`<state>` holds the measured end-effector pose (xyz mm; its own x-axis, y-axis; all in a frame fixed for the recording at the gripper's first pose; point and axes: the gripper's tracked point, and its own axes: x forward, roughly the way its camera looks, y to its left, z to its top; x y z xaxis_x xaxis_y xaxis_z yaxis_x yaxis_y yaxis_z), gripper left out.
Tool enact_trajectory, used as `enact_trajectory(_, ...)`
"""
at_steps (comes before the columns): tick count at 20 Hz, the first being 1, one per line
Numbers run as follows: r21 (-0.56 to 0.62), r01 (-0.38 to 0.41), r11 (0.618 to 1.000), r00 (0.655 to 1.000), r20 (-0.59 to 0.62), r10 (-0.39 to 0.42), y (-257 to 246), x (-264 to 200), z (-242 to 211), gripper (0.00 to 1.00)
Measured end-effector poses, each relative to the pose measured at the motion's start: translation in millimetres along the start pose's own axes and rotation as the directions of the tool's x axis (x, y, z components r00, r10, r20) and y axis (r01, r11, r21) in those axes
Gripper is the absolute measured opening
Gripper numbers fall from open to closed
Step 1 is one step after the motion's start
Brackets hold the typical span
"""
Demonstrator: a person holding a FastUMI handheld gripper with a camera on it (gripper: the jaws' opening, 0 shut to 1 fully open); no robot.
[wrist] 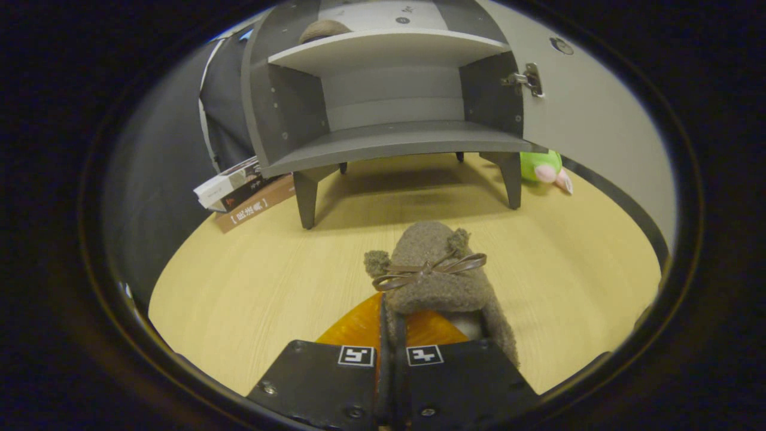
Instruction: Open the shoe cabinet door, grab the shoes and put them into the shoe cabinet, then close the shoe cabinet door.
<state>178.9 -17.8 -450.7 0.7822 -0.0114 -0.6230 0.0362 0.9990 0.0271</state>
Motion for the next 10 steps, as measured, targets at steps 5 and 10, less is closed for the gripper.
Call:
enact_trajectory(5, -0.057, -0.018, 0.998, 0.997, 0.077, 0.022, 5, -29, 26, 0.07)
enact_trajectory(10, -0.008, -0.031, 0.999, 0.984, 0.178, 0.032, 5, -70, 75, 0.07)
